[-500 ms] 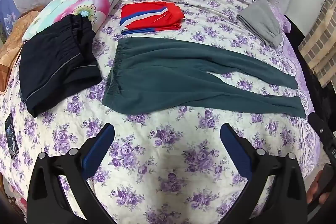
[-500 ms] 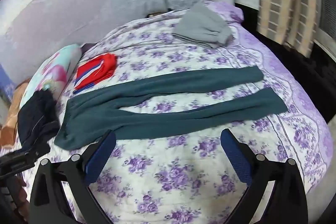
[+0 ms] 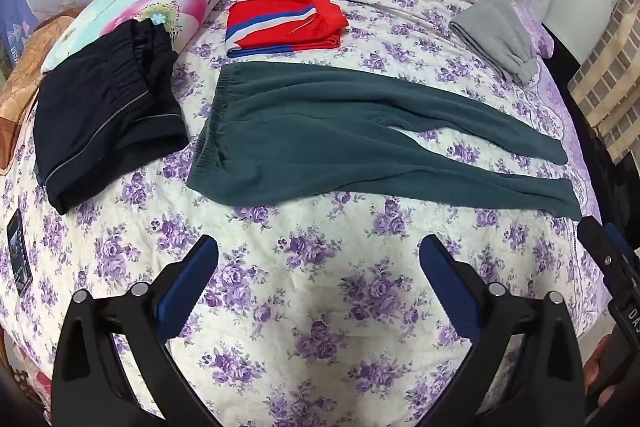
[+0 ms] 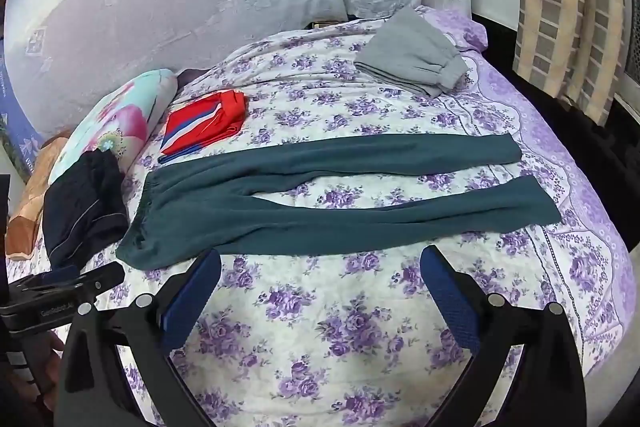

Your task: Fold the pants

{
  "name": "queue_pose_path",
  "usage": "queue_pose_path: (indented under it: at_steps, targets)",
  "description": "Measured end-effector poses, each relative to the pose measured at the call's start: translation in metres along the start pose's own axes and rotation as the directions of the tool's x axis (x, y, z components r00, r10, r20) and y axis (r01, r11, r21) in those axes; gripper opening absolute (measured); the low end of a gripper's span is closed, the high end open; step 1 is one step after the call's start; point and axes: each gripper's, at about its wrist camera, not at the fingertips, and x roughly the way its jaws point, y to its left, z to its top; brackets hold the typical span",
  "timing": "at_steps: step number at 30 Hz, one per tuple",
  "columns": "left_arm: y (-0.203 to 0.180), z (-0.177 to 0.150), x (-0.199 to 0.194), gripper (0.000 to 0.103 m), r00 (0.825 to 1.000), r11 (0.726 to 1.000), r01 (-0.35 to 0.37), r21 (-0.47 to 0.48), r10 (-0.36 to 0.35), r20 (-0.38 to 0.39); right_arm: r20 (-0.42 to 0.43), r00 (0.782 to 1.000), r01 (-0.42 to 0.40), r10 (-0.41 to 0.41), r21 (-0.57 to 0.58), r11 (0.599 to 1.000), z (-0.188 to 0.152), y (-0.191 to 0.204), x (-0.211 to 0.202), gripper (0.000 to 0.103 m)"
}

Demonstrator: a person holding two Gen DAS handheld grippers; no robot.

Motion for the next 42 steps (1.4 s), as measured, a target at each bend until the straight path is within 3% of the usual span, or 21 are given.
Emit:
queue_pose_path:
  at_steps: [42]
  targets:
    - [0.0037,-0.0004,0.0082,0.098,1.0,1.0,0.002,0.009,-0.002,-0.011,-0.024,1.0,0.014,-0.014,0.007,1.0,-0.002,0.0026,0.0015,0.1]
